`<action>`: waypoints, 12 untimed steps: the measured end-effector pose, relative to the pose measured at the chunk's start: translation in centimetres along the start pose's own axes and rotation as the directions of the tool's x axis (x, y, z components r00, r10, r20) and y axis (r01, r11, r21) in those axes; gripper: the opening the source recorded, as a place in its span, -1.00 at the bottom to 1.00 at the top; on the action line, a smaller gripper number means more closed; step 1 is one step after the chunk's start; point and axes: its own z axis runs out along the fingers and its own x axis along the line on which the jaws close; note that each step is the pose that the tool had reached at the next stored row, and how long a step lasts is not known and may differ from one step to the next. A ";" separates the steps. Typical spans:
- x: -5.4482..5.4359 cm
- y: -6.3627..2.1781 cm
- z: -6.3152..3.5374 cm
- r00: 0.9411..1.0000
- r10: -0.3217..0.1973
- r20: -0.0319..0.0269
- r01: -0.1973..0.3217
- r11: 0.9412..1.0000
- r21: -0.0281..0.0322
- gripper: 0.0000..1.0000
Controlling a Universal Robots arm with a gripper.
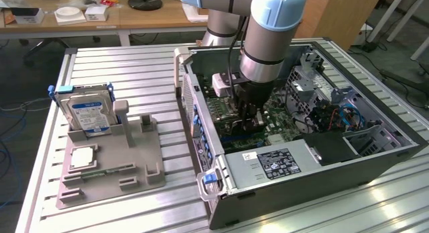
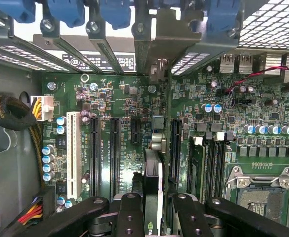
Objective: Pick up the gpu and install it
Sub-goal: 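Insert the gpu into the slot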
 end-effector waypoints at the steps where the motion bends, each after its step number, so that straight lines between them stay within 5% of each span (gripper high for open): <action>1: 0.0 0.00 0.00 1.000 0.000 0.000 0.000 1.000 0.000 -0.46; 12: 0.0 0.01 0.33 1.000 0.000 0.000 0.000 1.000 0.000 -0.46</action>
